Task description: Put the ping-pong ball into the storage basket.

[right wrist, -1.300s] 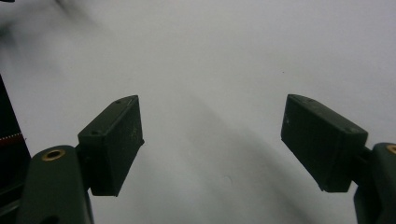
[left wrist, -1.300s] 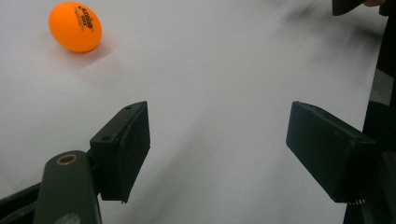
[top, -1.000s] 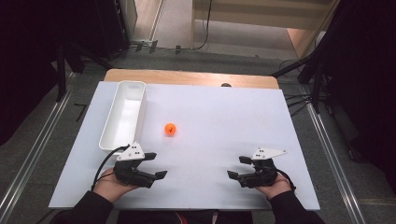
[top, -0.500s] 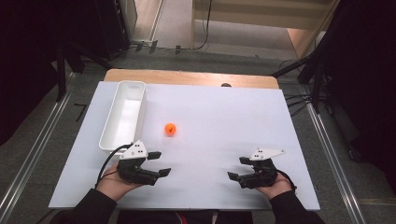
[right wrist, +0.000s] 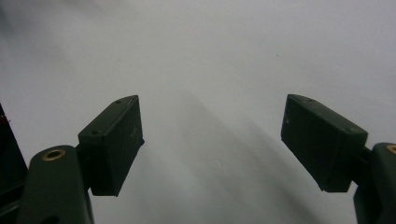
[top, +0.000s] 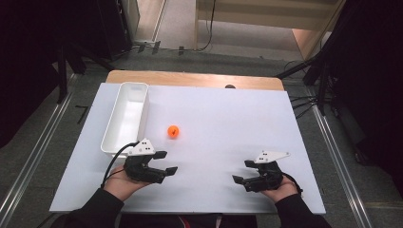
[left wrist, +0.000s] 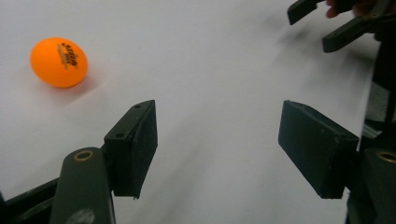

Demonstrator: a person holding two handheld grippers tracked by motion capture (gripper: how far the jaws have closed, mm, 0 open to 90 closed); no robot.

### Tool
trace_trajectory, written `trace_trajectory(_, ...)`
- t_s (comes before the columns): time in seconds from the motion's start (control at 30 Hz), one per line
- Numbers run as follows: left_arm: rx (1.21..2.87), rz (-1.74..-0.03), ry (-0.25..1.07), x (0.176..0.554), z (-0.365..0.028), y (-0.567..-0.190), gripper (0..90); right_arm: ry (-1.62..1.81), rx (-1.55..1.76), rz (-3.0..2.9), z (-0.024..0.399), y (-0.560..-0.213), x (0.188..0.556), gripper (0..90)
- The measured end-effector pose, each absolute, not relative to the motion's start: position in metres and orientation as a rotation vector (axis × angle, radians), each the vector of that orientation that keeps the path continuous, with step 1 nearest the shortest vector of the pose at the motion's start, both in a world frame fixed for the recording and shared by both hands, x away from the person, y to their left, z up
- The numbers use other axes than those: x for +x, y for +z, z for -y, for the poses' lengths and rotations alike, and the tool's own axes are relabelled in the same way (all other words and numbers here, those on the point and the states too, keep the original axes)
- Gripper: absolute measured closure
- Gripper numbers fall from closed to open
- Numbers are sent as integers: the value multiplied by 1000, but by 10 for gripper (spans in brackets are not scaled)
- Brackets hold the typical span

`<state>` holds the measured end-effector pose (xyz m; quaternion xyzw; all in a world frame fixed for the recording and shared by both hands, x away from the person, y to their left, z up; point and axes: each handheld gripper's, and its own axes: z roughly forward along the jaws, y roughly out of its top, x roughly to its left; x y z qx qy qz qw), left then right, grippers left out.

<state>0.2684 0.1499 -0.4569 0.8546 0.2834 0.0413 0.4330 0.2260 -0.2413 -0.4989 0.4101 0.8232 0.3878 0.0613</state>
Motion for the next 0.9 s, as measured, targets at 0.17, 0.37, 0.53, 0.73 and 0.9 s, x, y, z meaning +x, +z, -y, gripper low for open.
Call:
trace_trajectory(0.17,2142,-743,86,273,-147,-458,219,1161,1227,-2503,240,-500,226,197)
trace_trajectory(0.37,2152,-752,85,276,-144,-459,199,1153,1226,-2508,240,-501,225,196)
trace_trajectory(0.53,2153,-760,82,280,-140,-460,169,1152,1236,-2503,241,-500,225,196)
trace_trajectory(0.73,2149,-787,83,283,-135,-460,158,1147,1234,-2509,240,-500,225,196)
trace_trajectory(0.9,2162,-804,102,287,-129,-461,157,1149,1232,-2509,240,-500,224,197)
